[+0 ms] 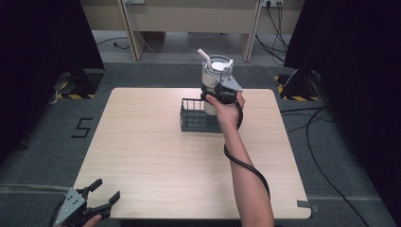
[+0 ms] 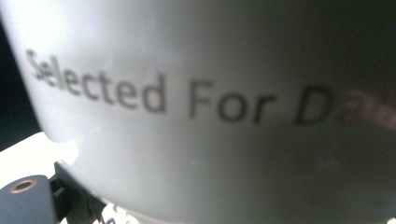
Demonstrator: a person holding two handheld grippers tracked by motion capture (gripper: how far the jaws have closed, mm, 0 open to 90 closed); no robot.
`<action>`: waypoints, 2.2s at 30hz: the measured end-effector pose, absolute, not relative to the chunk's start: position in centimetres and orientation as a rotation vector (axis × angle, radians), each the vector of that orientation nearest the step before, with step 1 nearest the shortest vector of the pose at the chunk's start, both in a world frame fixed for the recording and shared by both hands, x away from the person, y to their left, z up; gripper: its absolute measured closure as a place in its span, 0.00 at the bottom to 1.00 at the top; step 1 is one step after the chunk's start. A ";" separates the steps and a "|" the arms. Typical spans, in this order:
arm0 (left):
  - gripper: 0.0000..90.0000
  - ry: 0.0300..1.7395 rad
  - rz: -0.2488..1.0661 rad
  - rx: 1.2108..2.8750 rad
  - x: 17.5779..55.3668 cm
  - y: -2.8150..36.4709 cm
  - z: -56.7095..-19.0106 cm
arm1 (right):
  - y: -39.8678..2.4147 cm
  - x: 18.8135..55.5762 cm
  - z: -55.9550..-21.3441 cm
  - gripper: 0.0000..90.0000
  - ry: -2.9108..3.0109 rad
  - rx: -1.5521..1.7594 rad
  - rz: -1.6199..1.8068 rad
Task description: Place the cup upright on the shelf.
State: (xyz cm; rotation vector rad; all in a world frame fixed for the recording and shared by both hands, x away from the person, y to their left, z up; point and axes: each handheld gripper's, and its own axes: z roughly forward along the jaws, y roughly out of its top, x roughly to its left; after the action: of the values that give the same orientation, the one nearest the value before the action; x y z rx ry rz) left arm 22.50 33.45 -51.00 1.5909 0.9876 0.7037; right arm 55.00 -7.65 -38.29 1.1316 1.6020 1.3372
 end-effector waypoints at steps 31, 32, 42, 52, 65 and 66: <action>0.19 0.968 0.694 1.602 22.4 33.3 -50.9 | -6.4 55.7 -42.7 0.10 1.662 1.154 1.297; 0.19 0.966 0.693 1.602 22.4 33.2 -50.9 | -6.4 55.6 -42.8 0.10 1.659 1.150 1.300; 0.19 0.956 0.698 1.610 22.4 33.2 -50.9 | -6.6 55.1 -43.0 0.00 1.659 1.134 1.330; 0.19 0.956 0.701 1.608 22.4 33.2 -50.9 | -6.9 54.0 -43.5 0.00 1.647 1.149 1.315; 0.19 0.951 0.708 1.608 22.3 33.2 -50.8 | -7.6 52.4 -43.5 0.00 1.656 1.143 1.300; 0.19 0.951 0.708 1.608 22.3 33.2 -50.8 | -7.7 52.2 -43.4 0.00 1.651 1.148 1.305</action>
State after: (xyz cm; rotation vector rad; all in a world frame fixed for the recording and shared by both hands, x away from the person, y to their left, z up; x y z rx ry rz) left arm 22.32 33.18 -50.82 1.6078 0.9514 0.7079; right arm 52.16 -7.72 -43.44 1.1481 1.6509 1.3048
